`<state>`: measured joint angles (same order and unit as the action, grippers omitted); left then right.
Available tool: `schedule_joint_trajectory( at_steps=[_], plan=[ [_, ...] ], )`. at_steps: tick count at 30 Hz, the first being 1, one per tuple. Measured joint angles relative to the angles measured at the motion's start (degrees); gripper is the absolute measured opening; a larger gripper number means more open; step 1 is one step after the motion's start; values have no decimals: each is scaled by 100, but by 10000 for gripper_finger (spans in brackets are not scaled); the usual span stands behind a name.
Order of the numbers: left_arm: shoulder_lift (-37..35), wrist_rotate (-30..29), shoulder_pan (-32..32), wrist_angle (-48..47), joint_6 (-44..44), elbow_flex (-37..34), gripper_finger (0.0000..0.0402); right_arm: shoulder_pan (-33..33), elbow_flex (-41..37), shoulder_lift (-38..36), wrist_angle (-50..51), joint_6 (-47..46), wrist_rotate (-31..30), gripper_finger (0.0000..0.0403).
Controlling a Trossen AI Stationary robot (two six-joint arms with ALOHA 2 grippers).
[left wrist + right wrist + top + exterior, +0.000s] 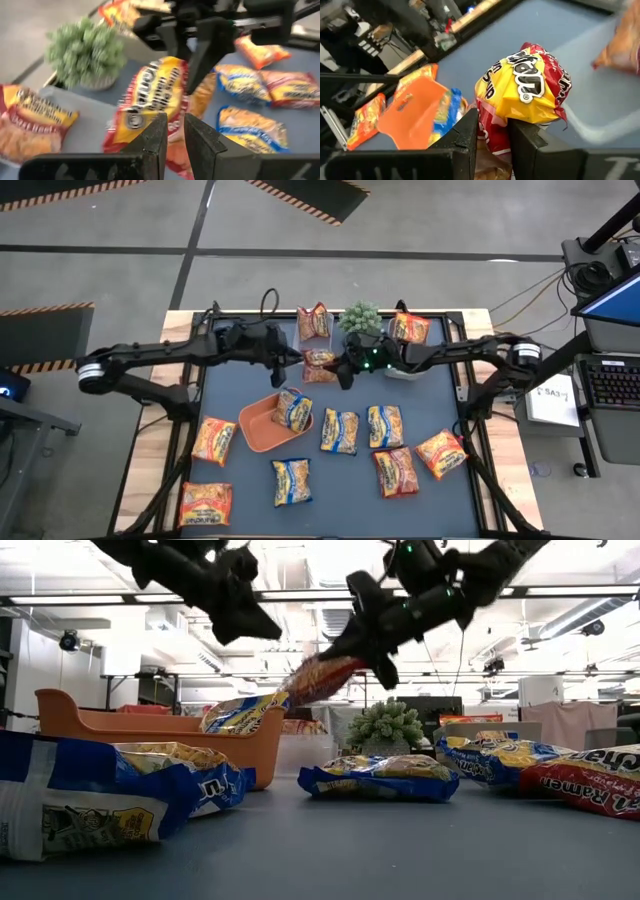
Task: Sort Maruchan noodles
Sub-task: Put the red noodle pack into the transparent bin
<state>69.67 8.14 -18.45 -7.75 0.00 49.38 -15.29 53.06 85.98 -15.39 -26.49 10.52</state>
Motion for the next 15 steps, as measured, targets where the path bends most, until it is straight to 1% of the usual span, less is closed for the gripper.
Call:
schedule_joint_trajectory(
  at_steps=[4,6,10,11,13,15],
  plan=[
    [-341,2,150,490,-30,-289,47,-67,614,-81,880,656,-29,70],
    [-490,2,205,722,-101,-430,47,-151,1013,-68,1514,1083,-43,70],
    [-813,3,242,971,-235,-635,47,-364,1970,118,2751,2155,-312,70],
    [-875,0,240,976,-258,-657,47,-412,2201,193,3055,2438,-308,70],
    [-976,0,240,953,-261,-695,47,-532,2711,386,3340,3085,-312,70],
    [-1028,-2,240,973,-261,-703,47,-622,3155,605,3902,3812,-309,70]
  ],
)
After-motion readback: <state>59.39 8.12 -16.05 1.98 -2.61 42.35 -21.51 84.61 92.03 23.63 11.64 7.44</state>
